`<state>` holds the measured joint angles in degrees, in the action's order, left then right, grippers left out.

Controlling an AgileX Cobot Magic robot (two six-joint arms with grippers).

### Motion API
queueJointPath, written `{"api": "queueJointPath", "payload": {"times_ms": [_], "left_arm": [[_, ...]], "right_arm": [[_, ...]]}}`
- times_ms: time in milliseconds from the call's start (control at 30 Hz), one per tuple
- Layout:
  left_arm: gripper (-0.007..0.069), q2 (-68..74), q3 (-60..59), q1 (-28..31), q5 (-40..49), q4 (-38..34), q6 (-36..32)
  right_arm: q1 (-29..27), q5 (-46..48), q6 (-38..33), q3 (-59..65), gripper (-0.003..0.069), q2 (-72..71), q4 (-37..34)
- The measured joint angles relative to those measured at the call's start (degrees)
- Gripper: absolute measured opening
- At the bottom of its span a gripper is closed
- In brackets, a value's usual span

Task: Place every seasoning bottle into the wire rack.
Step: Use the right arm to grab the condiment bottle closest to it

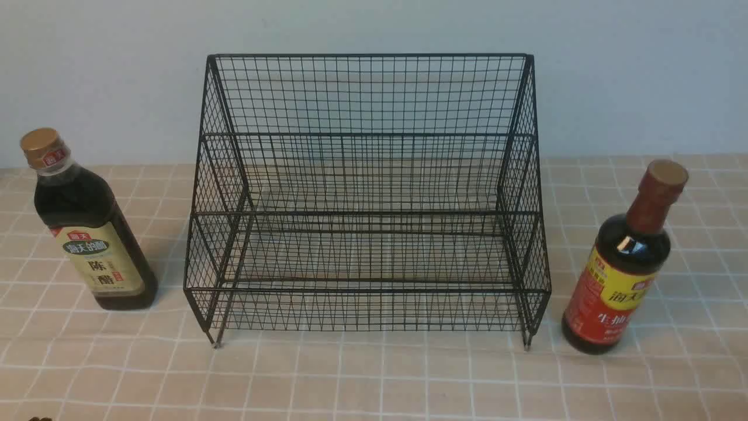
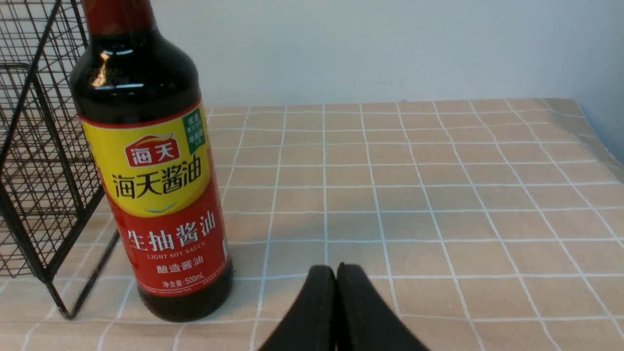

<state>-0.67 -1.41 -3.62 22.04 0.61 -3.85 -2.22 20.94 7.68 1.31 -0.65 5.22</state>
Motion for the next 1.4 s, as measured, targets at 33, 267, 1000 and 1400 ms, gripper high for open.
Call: {"api": "queueJointPath", "payload": {"times_ms": [33, 267, 1000, 1400], "left_arm": [[-0.0007, 0.00, 0.00, 0.00, 0.00, 0.00, 0.00], [-0.0007, 0.00, 0.00, 0.00, 0.00, 0.00, 0.00], [-0.0007, 0.00, 0.00, 0.00, 0.00, 0.00, 0.00], [-0.0007, 0.00, 0.00, 0.00, 0.00, 0.00, 0.00]], "right_arm": [[0.00, 0.00, 0.00, 0.00, -0.0015, 0.00, 0.00], [0.00, 0.00, 0.00, 0.00, -0.0015, 0.00, 0.00], [0.00, -0.33, 0.00, 0.00, -0.0015, 0.00, -0.28], [0.00, -25.00, 8.99, 0.27, -0.0015, 0.00, -20.58]]}}
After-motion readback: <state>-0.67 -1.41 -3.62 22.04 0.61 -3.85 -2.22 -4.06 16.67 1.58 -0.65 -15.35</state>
